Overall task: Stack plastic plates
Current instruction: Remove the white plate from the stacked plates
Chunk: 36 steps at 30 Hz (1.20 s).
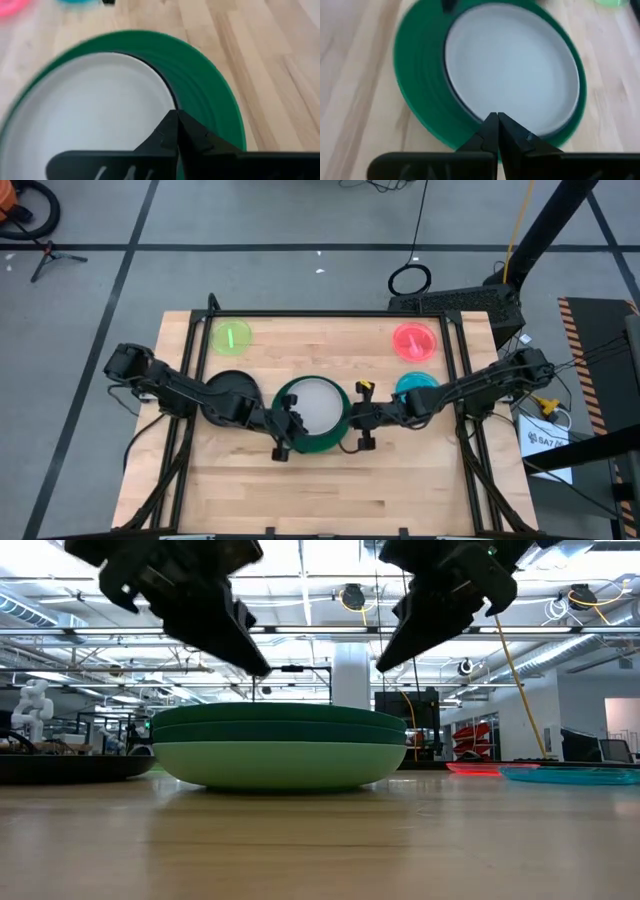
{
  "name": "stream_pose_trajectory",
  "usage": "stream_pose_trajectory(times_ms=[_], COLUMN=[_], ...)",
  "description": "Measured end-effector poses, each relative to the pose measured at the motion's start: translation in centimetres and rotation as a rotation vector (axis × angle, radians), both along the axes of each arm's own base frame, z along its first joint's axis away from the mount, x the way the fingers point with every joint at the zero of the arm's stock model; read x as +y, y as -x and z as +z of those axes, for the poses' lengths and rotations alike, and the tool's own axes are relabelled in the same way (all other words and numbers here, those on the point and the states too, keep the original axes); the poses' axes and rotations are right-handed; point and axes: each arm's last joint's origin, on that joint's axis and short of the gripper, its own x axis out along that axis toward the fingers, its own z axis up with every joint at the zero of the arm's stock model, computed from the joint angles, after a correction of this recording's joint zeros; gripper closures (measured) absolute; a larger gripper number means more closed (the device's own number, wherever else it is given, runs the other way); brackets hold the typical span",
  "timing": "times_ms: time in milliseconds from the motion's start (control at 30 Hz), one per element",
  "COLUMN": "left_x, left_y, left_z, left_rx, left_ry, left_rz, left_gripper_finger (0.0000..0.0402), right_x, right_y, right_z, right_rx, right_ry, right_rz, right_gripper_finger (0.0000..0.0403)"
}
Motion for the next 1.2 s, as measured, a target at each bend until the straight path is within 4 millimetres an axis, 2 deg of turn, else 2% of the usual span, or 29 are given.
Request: stream_pose_trajectory(times_ms=[100, 267, 467, 700, 900, 1033, 1200], left_x=[0.6, 2.9, 6.2, 9.1, 10.9, 11.6, 11.5], left_y=[0.9, 2.1, 2.5, 2.8, 3.0, 3.0, 3.2], left_z=[1.7, 3.7, 4.1, 3.7, 3.6, 3.6, 3.5], left_rx=[-0.029, -0.040, -0.002, 0.074, 0.092, 0.084, 0.102], left_ry=[-0.058, -0.185, -0.260, -0.275, -0.256, -0.212, -0.169], left_rz=[-0.043, -0.013, 0.043, 0.073, 0.079, 0.083, 0.096], left_gripper_finger=[0.0399, 0.0399, 0.0400, 0.0400, 0.0400, 0.0400, 0.0400], right_x=[-0.5, -2.0, -5.7, -9.5, -12.2, -12.9, -13.0], right_y=[0.4, 0.5, -0.6, -3.1, -4.8, -5.5, -5.8], right_z=[0.1, 0.5, -0.7, -0.8, -2.8, -4.6, -6.1], right_rx=[0.021, 0.004, 0.030, -0.148, -0.213, -0.199, -0.158], right_ry=[-0.048, -0.130, -0.160, -0.095, -0.112, -0.095, -0.082], right_rz=[-0.071, -0.206, -0.304, -0.200, -0.146, -0.144, -0.131], right_gripper_finger=[0.0403, 0.0403, 0.0403, 0.0395, 0.0354, 0.0307, 0.0259])
